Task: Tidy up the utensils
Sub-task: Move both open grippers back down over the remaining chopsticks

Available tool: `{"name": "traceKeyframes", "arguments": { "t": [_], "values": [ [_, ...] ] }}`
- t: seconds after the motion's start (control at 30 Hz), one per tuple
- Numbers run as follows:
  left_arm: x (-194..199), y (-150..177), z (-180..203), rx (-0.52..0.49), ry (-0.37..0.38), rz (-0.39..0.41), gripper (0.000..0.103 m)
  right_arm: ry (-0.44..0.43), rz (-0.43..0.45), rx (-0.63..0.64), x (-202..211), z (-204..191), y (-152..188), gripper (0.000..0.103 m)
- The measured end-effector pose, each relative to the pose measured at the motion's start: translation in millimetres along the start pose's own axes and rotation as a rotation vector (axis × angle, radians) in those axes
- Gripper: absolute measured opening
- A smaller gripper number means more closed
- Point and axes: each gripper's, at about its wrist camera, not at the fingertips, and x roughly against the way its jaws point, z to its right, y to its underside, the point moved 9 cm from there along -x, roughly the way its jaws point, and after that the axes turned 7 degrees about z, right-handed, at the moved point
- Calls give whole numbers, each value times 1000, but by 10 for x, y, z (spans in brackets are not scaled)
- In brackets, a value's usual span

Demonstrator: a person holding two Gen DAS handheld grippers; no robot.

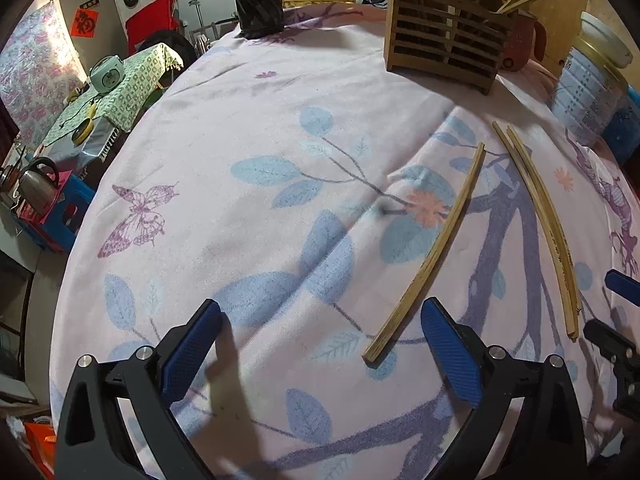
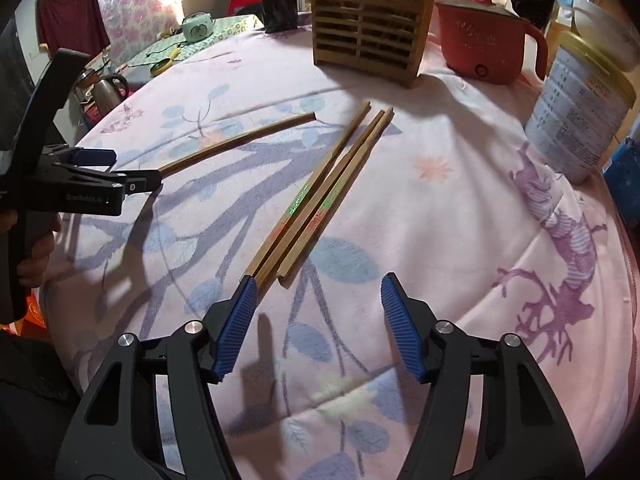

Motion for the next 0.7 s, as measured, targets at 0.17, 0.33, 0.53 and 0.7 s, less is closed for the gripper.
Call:
{"name": "traceKeyframes", "arguments": {
  "t": [0.17,0.33,0.53,0.7],
  "values": [
    [14,23,3,-6,5,29,99,-2,-18,-54,-80,78,-21,61],
    [20,23,2,-5,7,37,99,11,-23,-42,-155,69,-26,59],
    [23,32,-9,-3,6,37,99,143,-11,-206,-37,593,-17,42],
    [27,30,-7,0,3,35,98,47,31,-214,38,455,-14,42]
  ]
}}
